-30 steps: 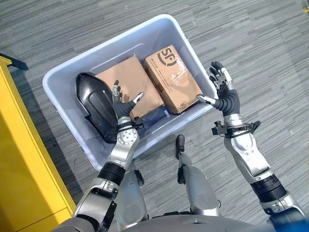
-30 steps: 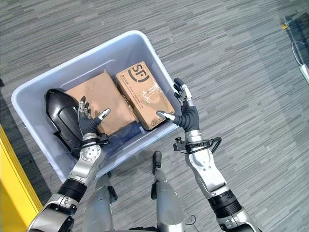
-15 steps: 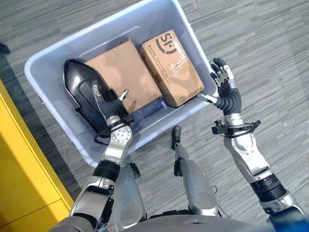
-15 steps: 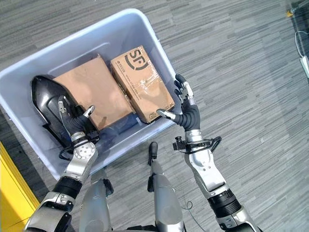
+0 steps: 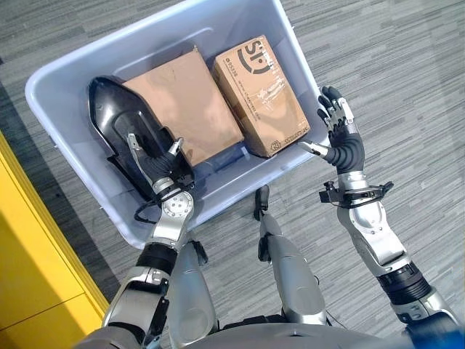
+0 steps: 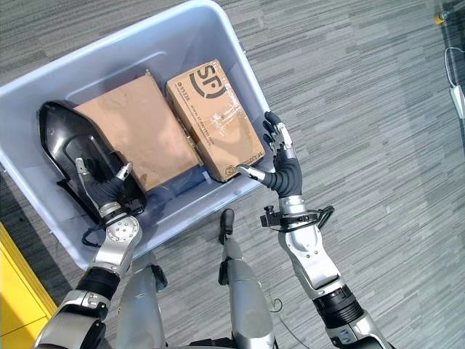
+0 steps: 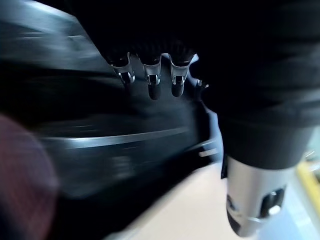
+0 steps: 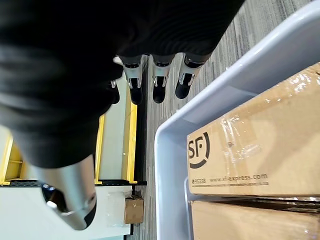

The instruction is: Move parts from the plastic box to the shelf.

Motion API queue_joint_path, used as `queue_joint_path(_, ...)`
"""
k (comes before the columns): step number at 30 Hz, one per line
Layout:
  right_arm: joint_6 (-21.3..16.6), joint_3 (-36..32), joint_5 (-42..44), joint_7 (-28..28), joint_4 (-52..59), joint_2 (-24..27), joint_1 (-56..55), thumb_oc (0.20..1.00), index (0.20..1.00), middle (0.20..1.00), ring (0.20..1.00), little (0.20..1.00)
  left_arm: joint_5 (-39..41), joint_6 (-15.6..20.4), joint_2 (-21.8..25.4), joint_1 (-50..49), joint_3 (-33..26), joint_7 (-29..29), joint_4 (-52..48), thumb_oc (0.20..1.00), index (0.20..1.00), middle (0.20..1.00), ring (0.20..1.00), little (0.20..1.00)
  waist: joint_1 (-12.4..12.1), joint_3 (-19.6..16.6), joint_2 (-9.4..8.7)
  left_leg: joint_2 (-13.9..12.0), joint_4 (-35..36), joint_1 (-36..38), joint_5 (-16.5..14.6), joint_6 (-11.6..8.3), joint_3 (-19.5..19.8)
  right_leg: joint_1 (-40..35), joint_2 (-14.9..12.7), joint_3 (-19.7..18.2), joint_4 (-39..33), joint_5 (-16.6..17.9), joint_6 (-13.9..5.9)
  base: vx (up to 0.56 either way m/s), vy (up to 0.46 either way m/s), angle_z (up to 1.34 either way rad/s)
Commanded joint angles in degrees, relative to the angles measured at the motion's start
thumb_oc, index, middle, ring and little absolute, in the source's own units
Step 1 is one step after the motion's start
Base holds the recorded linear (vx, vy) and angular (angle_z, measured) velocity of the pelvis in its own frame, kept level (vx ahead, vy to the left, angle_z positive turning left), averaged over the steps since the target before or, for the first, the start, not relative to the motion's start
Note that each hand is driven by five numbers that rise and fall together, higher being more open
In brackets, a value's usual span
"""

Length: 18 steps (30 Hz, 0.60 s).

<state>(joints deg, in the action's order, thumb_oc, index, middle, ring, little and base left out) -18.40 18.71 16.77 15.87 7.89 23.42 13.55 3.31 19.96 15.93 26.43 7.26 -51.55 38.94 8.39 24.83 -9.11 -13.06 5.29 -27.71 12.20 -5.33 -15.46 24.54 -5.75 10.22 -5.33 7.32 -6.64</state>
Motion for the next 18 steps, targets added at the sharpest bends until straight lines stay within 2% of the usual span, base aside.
queue_joint_path(1, -4.45, -0.88, 1.65, -0.17, 3.6, 0.52, 0.16, 1.0, 1.0, 1.0, 1.0, 1.0, 4.91, -0.26, 1.88, 4.41, -0.2, 3.58, 6.62, 1.0, 1.0, 1.0, 1.0, 1.0, 1.28, -2.54, -3.22, -4.49, -0.29, 2.54, 1.05, -6.07, 0.06, 2.84, -1.3, -2.5, 0.33, 4.28, -4.56, 0.0, 0.0, 0.0)
queue_joint_path(2, -4.56, -0.42, 2.0, -0.45, 3.84, 0.5, 0.13, 1.0, 1.0, 1.0, 1.0, 1.0, 4.9, -0.69, 2.79, 6.6, 1.13, 5.01, 8.45, 1.0, 1.0, 1.0, 1.0, 1.0, 1.8, -2.7, -3.3, -4.43, -0.29, 2.62, 1.03, -6.06, -0.08, 2.87, -1.3, -2.63, 0.33, 4.37, -4.55, 0.01, 0.043, -0.01)
queue_joint_path(4, -4.23, -0.3, 2.29, -1.67, 4.26, 0.93, -0.34, 1.0, 1.0, 1.0, 1.0, 1.0, 4.27, -3.14, 3.98, 10.14, 4.49, 11.4, 12.24, 1.0, 1.0, 1.0, 1.0, 1.0, 2.7, -3.21, -3.34, -4.29, -0.29, 2.78, 0.89, -6.01, -0.37, 3.01, -1.4, -2.97, 0.33, 4.56, -4.62, 0.01, 0.044, -0.01)
queue_joint_path(8, -3.41, -0.8, 2.2, -3.26, 4.28, 1.0, -1.27, 1.0, 1.0, 1.0, 1.0, 1.0, 1.73, -5.11, 4.78, 13.1, 8.54, 17.83, 13.46, 1.0, 1.0, 1.0, 1.0, 1.0, 3.44, -3.63, -2.82, -3.97, -0.29, 2.82, 0.59, -5.85, -0.5, 3.21, -1.78, -3.16, 0.33, 4.81, -4.88, 0.01, 0.043, -0.04)
queue_joint_path(10, -3.2, -1.36, 2.14, -3.8, 4.34, 0.91, -1.62, 1.0, 1.0, 1.0, 1.0, 1.0, -3.0, -5.92, 5.33, 13.75, 11.31, 18.28, 11.71, 1.0, 1.0, 1.0, 1.0, 1.0, 3.47, -3.79, -2.25, -3.75, -0.29, 2.76, 0.57, -5.78, -0.59, 3.37, -2.05, -3.12, 0.33, 4.92, -4.98, 0.01, 0.04, -0.03)
queue_joint_path(12, -3.23, -1.58, 2.15, -3.91, 4.38, 0.87, -1.66, 1.0, 1.0, 1.0, 1.0, 1.0, -4.37, -5.84, 5.33, 13.5, 12.58, 19.21, 10.71, 1.0, 1.0, 1.0, 1.0, 1.0, 3.39, -3.78, -2.08, -3.66, -0.29, 2.77, 0.53, -5.76, -0.62, 3.36, -2.14, -3.11, 0.33, 4.94, -5.04, 0.0, 0.0, 0.0)
queue_joint_path(13, -3.13, -2.0, 1.91, -4.23, 4.19, 0.9, -1.73, 1.0, 1.0, 1.0, 1.0, 1.0, -9.99, -6.49, 5.97, 13.19, 15.59, 19.44, 8.99, 1.0, 1.0, 1.0, 1.0, 1.0, 3.21, -3.75, -1.74, -3.51, -0.29, 2.74, 0.48, -5.73, -0.55, 3.32, -2.26, -3.07, 0.33, 4.94, -5.11, 0.01, 0.033, 0.01)
queue_joint_path(18, -3.03, -2.65, 1.45, -4.78, 3.6, 1.11, -1.65, 1.0, 1.0, 1.0, 1.0, 1.0, -19.65, -6.3, 5.58, 11.65, 22.81, 22.74, 5.39, 1.0, 1.0, 1.0, 1.0, 1.0, 2.62, -3.62, -0.89, -3.16, -0.29, 3.01, 0.22, -5.63, -0.52, 3.03, -2.57, -2.9, 0.33, 4.72, -5.33, 0.0, 0.0, 0.0)
